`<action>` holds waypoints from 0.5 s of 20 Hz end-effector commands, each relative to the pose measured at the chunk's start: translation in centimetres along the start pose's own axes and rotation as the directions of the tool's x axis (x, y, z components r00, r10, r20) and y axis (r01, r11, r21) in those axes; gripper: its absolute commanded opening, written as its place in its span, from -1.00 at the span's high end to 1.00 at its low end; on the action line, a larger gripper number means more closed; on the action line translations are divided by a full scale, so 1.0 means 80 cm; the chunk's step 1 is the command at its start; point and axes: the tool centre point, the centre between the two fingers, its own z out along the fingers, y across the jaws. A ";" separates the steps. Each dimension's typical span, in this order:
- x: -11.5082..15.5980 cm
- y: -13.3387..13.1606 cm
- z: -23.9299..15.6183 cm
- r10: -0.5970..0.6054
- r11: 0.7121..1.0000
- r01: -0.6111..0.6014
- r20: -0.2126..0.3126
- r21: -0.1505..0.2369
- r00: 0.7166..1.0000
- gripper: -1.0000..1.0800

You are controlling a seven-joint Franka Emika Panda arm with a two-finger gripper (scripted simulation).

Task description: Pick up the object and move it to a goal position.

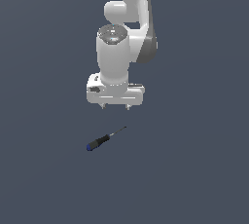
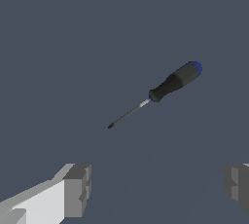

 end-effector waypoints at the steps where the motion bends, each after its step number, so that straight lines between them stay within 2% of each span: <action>1: 0.000 0.000 0.000 0.000 1.000 0.000 0.000 0.000 1.000 -0.92; 10: 0.002 -0.038 -0.017 -0.087 0.996 0.087 -0.020 -0.003 0.996 -0.92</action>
